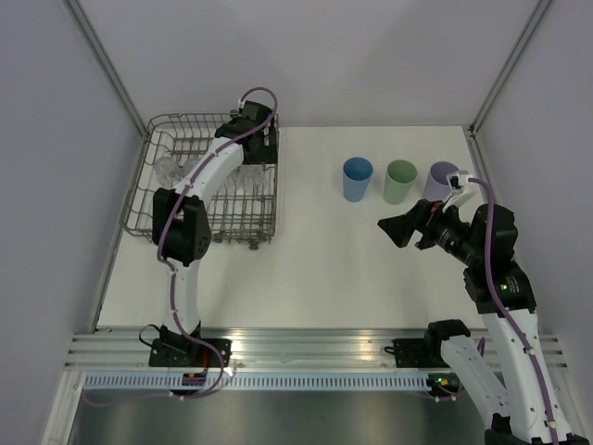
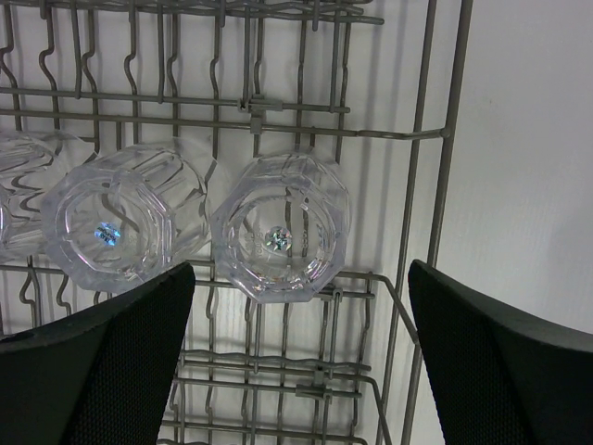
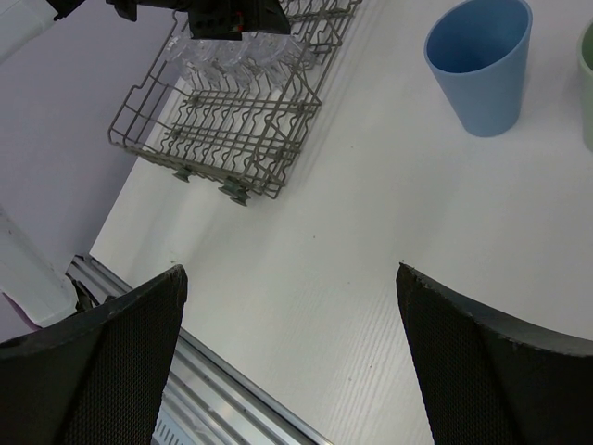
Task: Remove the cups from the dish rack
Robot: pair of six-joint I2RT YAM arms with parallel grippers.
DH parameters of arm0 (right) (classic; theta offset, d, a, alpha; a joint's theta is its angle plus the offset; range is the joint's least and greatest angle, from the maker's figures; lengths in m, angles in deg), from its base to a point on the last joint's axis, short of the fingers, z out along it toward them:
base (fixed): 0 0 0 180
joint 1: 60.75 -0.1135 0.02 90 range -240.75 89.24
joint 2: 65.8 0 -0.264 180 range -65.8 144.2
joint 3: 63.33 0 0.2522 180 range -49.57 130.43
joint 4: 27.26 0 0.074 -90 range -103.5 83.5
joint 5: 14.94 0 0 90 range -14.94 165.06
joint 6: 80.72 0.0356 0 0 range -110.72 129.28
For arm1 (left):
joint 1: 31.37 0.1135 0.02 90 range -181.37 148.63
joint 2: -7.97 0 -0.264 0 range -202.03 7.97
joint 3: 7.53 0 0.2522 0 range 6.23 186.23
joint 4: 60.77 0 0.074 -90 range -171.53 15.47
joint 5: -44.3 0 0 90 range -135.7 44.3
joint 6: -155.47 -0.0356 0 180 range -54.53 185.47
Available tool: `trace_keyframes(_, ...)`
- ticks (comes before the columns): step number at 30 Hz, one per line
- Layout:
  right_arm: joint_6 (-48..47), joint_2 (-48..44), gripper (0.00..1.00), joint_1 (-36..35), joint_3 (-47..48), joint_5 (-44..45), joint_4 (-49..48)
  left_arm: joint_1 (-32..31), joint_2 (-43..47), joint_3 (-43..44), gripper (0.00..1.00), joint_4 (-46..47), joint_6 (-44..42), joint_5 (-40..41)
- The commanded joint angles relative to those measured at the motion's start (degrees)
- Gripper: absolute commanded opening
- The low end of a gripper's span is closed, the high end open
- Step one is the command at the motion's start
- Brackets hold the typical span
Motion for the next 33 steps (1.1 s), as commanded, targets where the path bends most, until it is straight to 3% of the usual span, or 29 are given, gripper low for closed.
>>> trace_keyframes(1,-0.5,-0.5,0.98,-0.2,-0.5,-1.1,-0.5,0.5,-0.8,3.2,1.00,1.6,-2.9,-0.1)
trace_keyframes(25,-0.4,0.2,0.98,-0.2,-1.2,-1.0,-1.3,2.4,-5.2,0.7,0.93,4.4,-1.7,-2.5)
trace_keyframes(32,-0.4,0.3,0.98,-0.2,-1.6,-1.1,-1.8,2.6,-5.9,0.6,0.78,4.7,-1.6,-2.3)
trace_keyframes(33,-0.5,0.3,0.98,-0.3,-1.6,-1.1,-1.7,2.7,-5.9,0.8,0.70,4.7,-1.6,-2.5)
